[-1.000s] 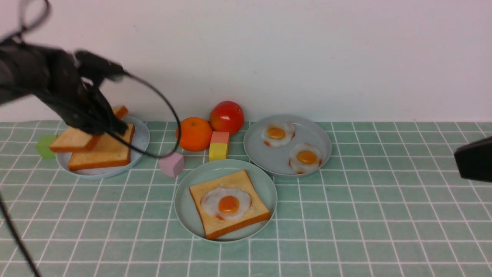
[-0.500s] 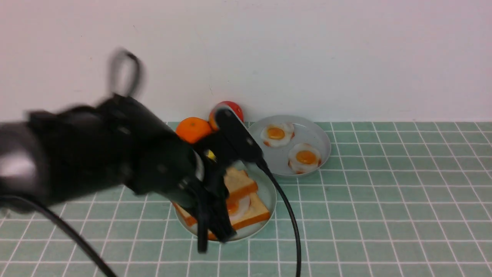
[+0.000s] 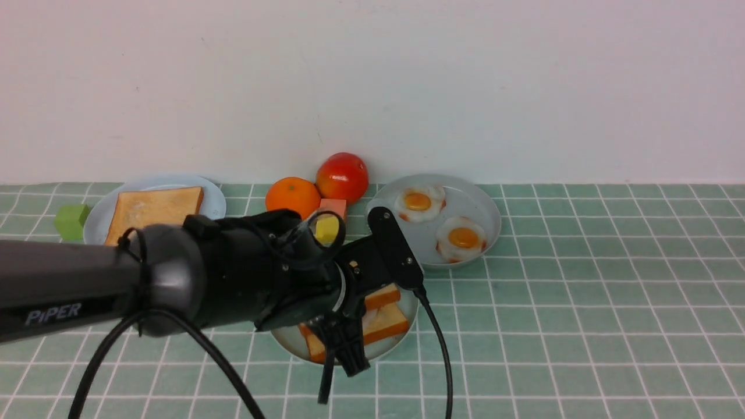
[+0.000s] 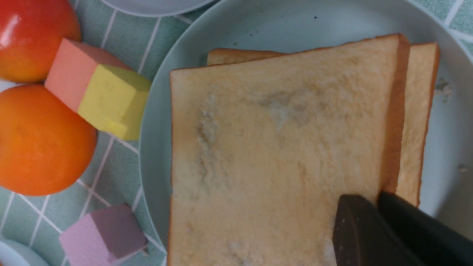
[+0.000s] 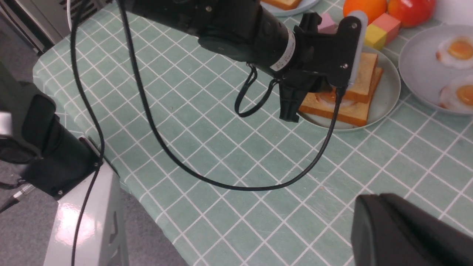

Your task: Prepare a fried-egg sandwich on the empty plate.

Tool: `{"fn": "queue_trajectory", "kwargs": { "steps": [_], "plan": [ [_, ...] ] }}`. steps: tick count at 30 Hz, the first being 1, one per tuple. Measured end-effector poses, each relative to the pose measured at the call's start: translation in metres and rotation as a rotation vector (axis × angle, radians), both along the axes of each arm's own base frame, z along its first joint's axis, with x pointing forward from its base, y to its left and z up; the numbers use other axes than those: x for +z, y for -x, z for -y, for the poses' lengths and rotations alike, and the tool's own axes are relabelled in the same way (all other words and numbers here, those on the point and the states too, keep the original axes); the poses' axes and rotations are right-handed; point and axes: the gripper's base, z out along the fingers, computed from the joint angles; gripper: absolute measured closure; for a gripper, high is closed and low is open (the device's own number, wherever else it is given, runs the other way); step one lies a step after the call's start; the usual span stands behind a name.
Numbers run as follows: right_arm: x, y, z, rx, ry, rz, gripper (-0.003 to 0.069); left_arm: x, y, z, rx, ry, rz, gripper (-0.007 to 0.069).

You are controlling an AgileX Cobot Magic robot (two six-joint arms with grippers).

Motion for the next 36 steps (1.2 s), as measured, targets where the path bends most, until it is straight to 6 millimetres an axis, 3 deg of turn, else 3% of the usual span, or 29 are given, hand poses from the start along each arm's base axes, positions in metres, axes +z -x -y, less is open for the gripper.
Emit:
{"fn": "queue_trajectory", "kwargs": {
  "steps": [10,13,22,24,31,33,36],
  "plan": [
    [0.001,0.006,0.001,0.0,-0.005,0.018,0.0625,-0.01,-0.002,0.004,-0.006,0.02,-0.015,0.0571],
    [0.001,0.006,0.001,0.0,-0.005,0.018,0.0623,-0.014,-0.002,0.005,-0.009,0.013,-0.021,0.052],
    [0.001,0.006,0.001,0.0,-0.005,0.018,0.0617,-0.014,-0.003,0.005,-0.008,0.01,-0.022,0.0277],
    [0.002,0.006,0.001,0.001,-0.006,0.018,0.0616,-0.012,-0.002,0.004,-0.004,0.014,-0.021,0.0255],
    [0.002,0.006,0.001,0.003,-0.009,0.017,0.0617,0.036,0.013,-0.006,0.095,0.143,-0.019,0.0213],
    [0.002,0.006,0.001,0.003,-0.009,0.017,0.0617,0.059,0.024,-0.013,0.151,0.209,-0.042,0.0232],
    [0.002,0.006,0.001,0.001,-0.006,0.018,0.0616,0.102,0.051,-0.029,0.223,0.356,-0.08,0.0326]
  ]
}}
